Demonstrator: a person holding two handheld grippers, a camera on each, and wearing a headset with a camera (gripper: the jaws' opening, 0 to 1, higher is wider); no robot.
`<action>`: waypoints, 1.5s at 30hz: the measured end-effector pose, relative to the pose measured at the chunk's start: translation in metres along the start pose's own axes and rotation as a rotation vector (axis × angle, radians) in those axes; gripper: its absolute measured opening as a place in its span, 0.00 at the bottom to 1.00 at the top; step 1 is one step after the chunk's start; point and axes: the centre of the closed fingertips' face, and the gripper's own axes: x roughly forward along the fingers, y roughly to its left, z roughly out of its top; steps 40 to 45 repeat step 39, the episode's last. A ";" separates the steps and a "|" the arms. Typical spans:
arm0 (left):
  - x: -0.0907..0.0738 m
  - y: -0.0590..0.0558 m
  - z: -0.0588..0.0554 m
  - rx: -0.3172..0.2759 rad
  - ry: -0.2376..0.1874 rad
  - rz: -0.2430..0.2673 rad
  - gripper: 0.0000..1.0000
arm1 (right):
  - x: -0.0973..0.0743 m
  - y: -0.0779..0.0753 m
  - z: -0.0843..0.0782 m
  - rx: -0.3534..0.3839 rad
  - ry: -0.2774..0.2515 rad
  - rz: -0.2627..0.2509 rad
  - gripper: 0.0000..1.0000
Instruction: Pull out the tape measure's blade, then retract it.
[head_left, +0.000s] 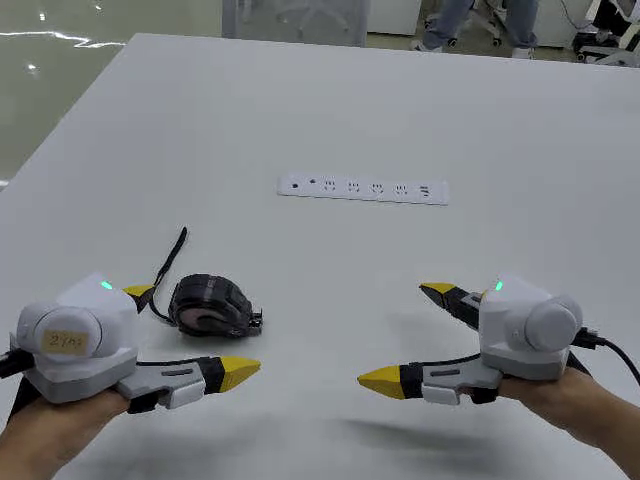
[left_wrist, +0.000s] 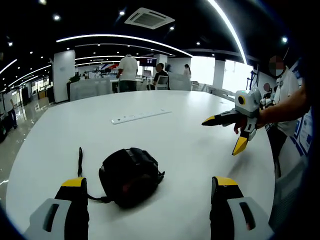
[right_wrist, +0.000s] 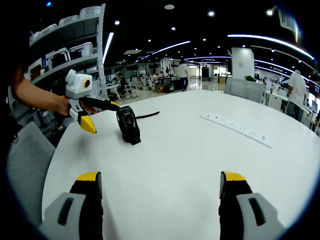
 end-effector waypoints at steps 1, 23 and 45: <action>-0.001 0.000 0.000 0.002 -0.001 -0.001 1.00 | -0.002 0.000 -0.002 0.003 0.000 -0.003 1.00; -0.026 -0.008 -0.014 -0.012 -0.037 -0.023 1.00 | -0.040 0.014 -0.017 0.035 -0.050 -0.075 1.00; -0.038 -0.015 -0.017 -0.019 -0.063 -0.039 1.00 | -0.053 0.030 -0.022 0.047 -0.082 -0.117 1.00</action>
